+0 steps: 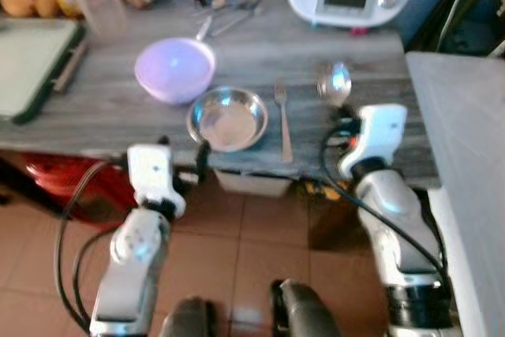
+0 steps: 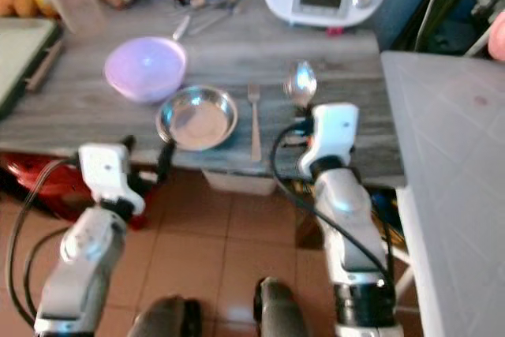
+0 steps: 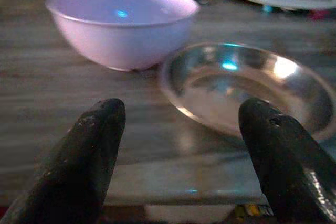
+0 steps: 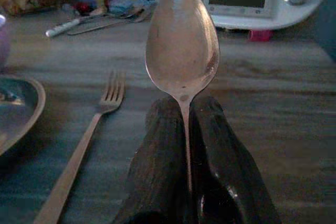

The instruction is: Setting the table

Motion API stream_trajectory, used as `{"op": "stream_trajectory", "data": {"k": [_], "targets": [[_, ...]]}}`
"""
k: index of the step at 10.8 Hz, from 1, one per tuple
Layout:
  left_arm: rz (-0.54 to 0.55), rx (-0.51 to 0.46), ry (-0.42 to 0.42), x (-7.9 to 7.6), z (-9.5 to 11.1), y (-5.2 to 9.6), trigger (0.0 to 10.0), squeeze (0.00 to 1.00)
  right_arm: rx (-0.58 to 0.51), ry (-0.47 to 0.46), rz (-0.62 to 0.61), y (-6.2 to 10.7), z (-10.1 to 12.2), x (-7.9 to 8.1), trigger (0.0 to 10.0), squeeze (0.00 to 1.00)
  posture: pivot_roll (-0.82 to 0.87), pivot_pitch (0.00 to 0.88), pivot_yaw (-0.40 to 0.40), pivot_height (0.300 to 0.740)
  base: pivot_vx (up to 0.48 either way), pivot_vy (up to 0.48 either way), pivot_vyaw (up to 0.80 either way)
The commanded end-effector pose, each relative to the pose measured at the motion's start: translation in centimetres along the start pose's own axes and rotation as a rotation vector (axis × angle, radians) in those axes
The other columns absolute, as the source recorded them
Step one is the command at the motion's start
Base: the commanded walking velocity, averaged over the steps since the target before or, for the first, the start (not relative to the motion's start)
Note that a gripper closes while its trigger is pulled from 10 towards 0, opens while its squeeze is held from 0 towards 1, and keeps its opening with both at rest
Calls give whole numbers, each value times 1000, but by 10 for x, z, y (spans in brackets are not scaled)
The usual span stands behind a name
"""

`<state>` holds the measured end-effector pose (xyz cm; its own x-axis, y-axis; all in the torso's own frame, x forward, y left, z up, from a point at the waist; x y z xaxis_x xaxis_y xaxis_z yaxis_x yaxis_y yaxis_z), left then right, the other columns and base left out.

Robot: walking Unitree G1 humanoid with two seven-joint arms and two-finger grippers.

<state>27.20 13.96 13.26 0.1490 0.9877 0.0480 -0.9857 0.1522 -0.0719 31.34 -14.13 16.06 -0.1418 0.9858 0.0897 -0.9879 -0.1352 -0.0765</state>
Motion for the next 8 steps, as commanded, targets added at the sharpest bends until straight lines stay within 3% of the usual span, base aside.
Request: {"op": "stream_trajectory", "data": {"k": [1, 3, 6, 8], "targets": [[41, 8, -23, 11, -2, 7, 10000, 0, -16, -4, 14, 0, 2, 6, 10000, 0, -26, 186, 11, 740, 0, 0, 0], [65, 12, -46, 20, -1, 11, 10000, 0, -17, 15, -86, -1, 2, -10, 10000, 0, -17, 212, 13, 740, 0, 0, 0], [46, 55, -45, 21, -7, 24, 10000, 0, 28, -22, -201, -7, -1, -38, 10000, 0, -4, 244, 28, 740, 0, 0, 0], [26, 57, -42, 19, -4, 27, 10000, 0, 40, -45, -221, -13, 0, -44, 10000, 0, 5, 257, 39, 740, 0, 0, 0]]}}
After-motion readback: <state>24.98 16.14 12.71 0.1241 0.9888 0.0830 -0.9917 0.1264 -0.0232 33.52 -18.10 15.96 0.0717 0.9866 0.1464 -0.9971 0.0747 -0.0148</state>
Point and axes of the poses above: a point about 5 cm out from each wrist's last joint towards the gripper, its own y axis pointing back from the gripper into the wrist, its own z axis along the axis of the wrist's last joint, x = y × z, the point moved 2 cm from there along -y, pointing out of the wrist towards the gripper, and after that the axes turned 4 degrees about -y, right-handed, at the moved point
